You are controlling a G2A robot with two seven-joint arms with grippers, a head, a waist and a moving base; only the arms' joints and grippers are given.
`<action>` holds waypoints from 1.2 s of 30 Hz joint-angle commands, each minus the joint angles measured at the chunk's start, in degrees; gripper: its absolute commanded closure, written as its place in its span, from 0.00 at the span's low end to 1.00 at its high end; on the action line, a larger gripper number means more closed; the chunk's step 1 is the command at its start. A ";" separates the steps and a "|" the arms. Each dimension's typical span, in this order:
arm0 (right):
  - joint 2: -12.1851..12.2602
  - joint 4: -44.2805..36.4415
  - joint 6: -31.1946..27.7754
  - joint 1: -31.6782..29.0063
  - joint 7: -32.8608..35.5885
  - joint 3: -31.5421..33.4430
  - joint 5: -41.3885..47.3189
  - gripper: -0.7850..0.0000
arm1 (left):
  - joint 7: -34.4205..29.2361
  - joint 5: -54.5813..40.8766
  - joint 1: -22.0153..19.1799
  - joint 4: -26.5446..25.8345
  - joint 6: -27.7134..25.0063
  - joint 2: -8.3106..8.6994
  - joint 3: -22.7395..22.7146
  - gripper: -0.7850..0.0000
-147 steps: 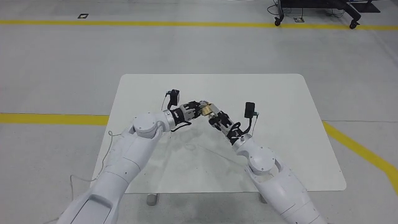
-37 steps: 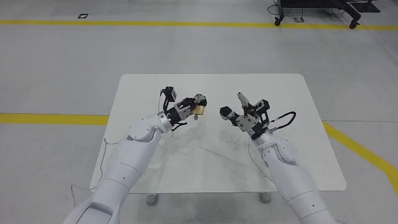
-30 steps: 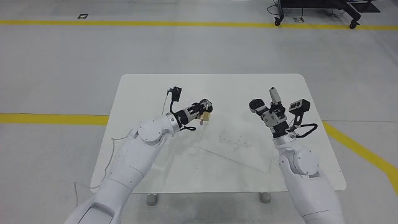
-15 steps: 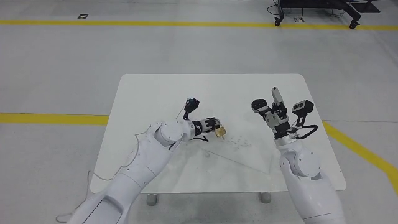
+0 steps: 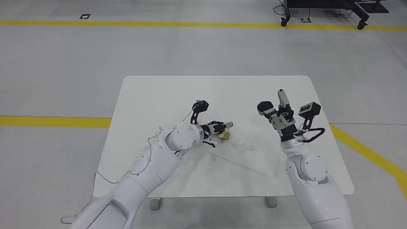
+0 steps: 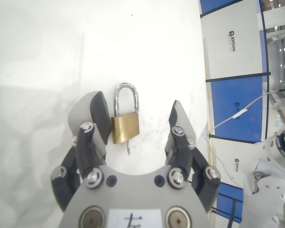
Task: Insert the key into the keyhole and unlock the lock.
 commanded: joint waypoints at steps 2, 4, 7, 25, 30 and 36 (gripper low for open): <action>0.00 0.00 0.00 0.00 0.00 0.00 0.00 0.00 | 2.42 1.88 0.78 -1.31 -2.31 0.41 -0.77 0.00; 0.00 0.00 0.00 0.00 0.00 0.00 0.00 0.00 | 5.56 4.09 1.49 -2.89 -4.50 0.88 -1.66 0.00; 0.00 0.00 0.00 0.00 0.00 0.00 0.00 0.00 | 14.44 11.73 3.78 -7.10 -9.56 2.06 -3.06 0.00; 0.12 -5.16 -5.69 -1.45 -2.96 5.05 2.65 0.00 | 33.38 29.50 18.39 -26.00 -15.68 8.33 -21.18 0.00; 0.13 -5.17 -5.69 -1.45 -2.96 5.05 2.65 0.00 | 33.40 29.59 18.36 -25.97 -15.69 8.32 -21.05 0.00; 0.30 -5.31 -5.05 -1.66 -3.31 5.11 0.25 0.00 | 33.32 30.29 19.02 -26.50 -15.27 8.55 -21.64 0.00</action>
